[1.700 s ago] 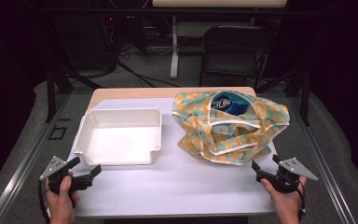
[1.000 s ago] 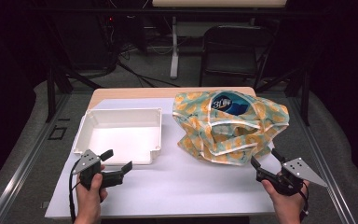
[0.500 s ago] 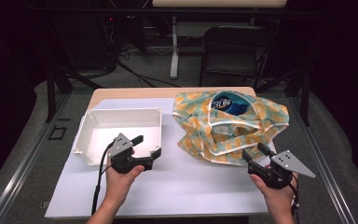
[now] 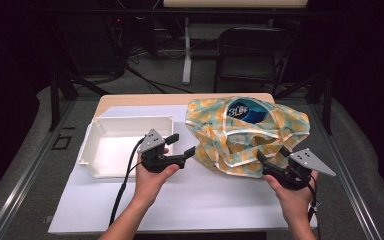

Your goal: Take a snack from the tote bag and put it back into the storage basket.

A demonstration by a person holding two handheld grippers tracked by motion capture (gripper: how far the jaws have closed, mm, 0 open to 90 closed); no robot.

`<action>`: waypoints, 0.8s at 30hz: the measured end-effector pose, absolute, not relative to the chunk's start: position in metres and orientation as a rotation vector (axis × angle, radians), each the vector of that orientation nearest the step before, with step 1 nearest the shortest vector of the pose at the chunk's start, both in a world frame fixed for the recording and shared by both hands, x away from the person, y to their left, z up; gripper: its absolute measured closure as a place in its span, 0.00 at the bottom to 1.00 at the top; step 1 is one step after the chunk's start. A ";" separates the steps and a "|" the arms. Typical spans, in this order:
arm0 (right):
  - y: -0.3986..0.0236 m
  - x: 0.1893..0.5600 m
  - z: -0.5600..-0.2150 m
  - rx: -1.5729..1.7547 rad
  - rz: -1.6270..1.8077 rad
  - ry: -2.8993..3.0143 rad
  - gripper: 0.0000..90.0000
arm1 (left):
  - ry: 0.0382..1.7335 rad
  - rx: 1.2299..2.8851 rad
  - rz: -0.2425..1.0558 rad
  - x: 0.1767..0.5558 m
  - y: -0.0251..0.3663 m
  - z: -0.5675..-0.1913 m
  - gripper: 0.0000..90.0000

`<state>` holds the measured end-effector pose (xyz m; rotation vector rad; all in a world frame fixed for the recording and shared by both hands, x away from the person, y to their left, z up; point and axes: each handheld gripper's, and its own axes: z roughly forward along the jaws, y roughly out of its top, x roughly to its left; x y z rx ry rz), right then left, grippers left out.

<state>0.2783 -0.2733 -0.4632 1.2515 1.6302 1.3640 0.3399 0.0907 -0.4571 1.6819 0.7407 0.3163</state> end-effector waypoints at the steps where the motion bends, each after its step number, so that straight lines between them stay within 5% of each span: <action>1: -0.273 0.280 -0.463 1.250 1.357 1.636 0.48 | 0.736 1.684 0.316 0.341 0.088 -0.456 0.32; 2: -0.273 0.284 -0.462 1.254 1.339 1.640 0.65 | 0.723 1.684 0.315 0.343 0.086 -0.454 0.37; 3: -0.273 0.284 -0.462 1.254 1.339 1.640 0.65 | 0.717 1.676 0.306 0.344 0.084 -0.453 0.37; 5: -0.273 0.287 -0.462 1.229 1.329 1.663 0.85 | 0.708 1.667 0.309 0.346 0.082 -0.451 0.45; 9: -0.272 0.287 -0.460 1.187 1.331 1.678 0.96 | 0.698 1.669 0.297 0.350 0.080 -0.450 0.61; 16: -0.275 0.286 -0.445 1.132 1.389 1.642 0.99 | 0.700 1.709 0.320 0.353 0.081 -0.445 1.00; 22: -0.278 0.284 -0.433 1.104 1.440 1.621 0.84 | 0.716 1.690 0.297 0.356 0.085 -0.446 1.00; 24: -0.280 0.283 -0.432 1.107 1.436 1.620 0.91 | 0.706 1.693 0.293 0.356 0.086 -0.446 1.00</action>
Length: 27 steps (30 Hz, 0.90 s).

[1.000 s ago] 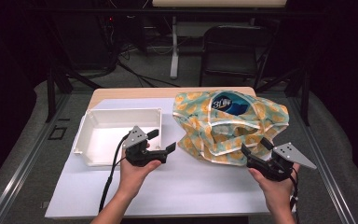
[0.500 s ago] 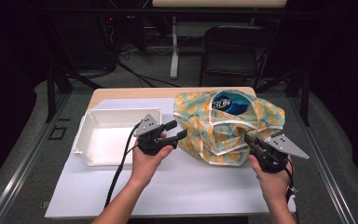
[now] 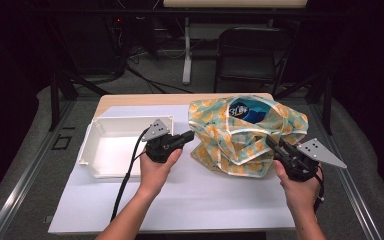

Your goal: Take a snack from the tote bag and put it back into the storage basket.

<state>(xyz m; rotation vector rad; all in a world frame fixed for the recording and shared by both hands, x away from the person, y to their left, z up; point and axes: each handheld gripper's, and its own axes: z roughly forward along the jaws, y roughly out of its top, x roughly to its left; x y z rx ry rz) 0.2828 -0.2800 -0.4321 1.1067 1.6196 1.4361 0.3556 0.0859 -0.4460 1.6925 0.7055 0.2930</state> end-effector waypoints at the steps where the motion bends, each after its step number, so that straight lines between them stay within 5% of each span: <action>1: -0.281 0.282 -0.432 1.099 1.433 1.627 0.98 | 0.700 1.688 0.292 0.356 0.086 -0.446 1.00; 8: -0.283 0.277 -0.430 1.053 1.466 1.652 1.00 | 0.715 1.665 0.267 0.357 0.090 -0.445 0.97; 14: -0.284 0.275 -0.422 1.029 1.479 1.625 0.99 | 0.723 1.628 0.256 0.357 0.091 -0.443 0.64; 19: -0.286 0.277 -0.419 1.028 1.491 1.617 1.00 | 0.742 1.625 0.228 0.362 0.090 -0.442 0.50; 24: -0.285 0.278 -0.417 1.013 1.498 1.624 0.99 | 0.748 1.643 0.204 0.368 0.083 -0.442 0.48; 27: -0.287 0.278 -0.415 1.023 1.508 1.616 0.99 | 0.768 1.667 0.231 0.370 0.079 -0.442 0.64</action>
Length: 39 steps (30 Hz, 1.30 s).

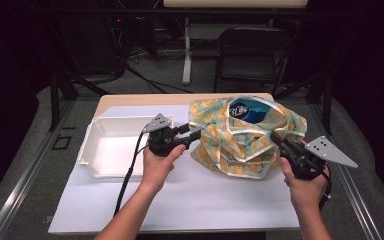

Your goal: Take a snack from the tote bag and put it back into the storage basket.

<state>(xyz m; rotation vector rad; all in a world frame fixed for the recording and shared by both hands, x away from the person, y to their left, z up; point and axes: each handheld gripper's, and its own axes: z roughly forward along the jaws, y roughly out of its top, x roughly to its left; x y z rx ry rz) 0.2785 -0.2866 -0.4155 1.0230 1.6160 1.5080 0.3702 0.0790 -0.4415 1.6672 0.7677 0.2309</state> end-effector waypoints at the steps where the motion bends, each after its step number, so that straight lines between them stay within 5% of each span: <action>1: -0.287 0.279 -0.415 1.023 1.519 1.610 0.99 | 0.773 1.677 0.241 0.371 0.078 -0.442 0.73; 5: -0.288 0.280 -0.409 1.014 1.526 1.604 0.99 | 0.768 1.738 0.251 0.372 0.078 -0.445 0.98; 15: -0.292 0.312 -0.387 1.042 1.548 1.573 0.99 | 0.876 1.841 0.313 0.381 0.085 -0.453 0.99; 22: -0.289 0.326 -0.383 1.048 1.505 1.596 0.99 | 0.828 1.735 0.388 0.371 0.089 -0.434 0.54; 37: -0.276 0.330 -0.389 1.047 1.498 1.634 0.99 | 0.583 1.689 0.325 0.341 0.043 -0.402 0.31; 39: -0.274 0.329 -0.391 1.044 1.499 1.642 0.99 | 0.550 1.703 0.335 0.337 0.036 -0.406 0.19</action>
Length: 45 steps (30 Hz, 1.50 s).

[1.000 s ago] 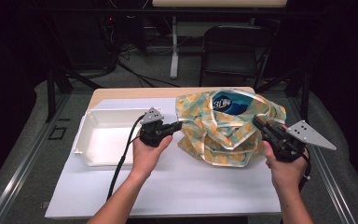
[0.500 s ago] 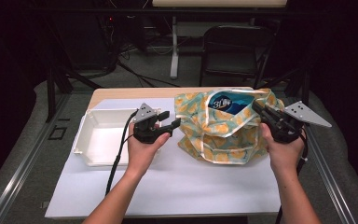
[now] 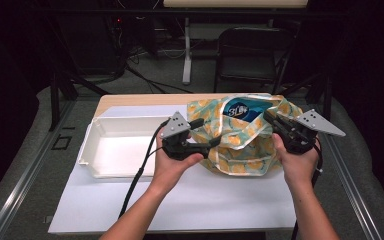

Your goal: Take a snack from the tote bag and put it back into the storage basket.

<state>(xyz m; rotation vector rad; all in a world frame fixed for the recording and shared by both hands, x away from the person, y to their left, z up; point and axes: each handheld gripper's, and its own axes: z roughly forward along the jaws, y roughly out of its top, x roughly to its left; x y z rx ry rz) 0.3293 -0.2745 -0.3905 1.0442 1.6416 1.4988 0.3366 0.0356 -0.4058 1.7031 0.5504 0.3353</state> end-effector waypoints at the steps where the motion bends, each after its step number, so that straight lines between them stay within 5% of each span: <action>1: -0.274 0.329 -0.391 1.044 1.498 1.642 0.99 | 0.553 1.704 0.368 0.334 0.032 -0.408 0.17; 8: -0.272 0.326 -0.393 1.035 1.499 1.655 0.99 | 0.608 1.817 0.396 0.339 0.014 -0.423 0.25; 17: -0.271 0.323 -0.397 1.011 1.479 1.694 0.97 | 0.588 1.839 0.385 0.345 0.020 -0.420 0.98; 26: -0.279 0.314 -0.402 0.987 1.443 1.749 0.73 | 0.615 1.755 0.343 0.351 0.039 -0.410 1.00; 45: -0.312 0.270 -0.403 0.997 1.481 1.706 0.56 | 0.612 1.727 0.331 0.357 0.042 -0.399 1.00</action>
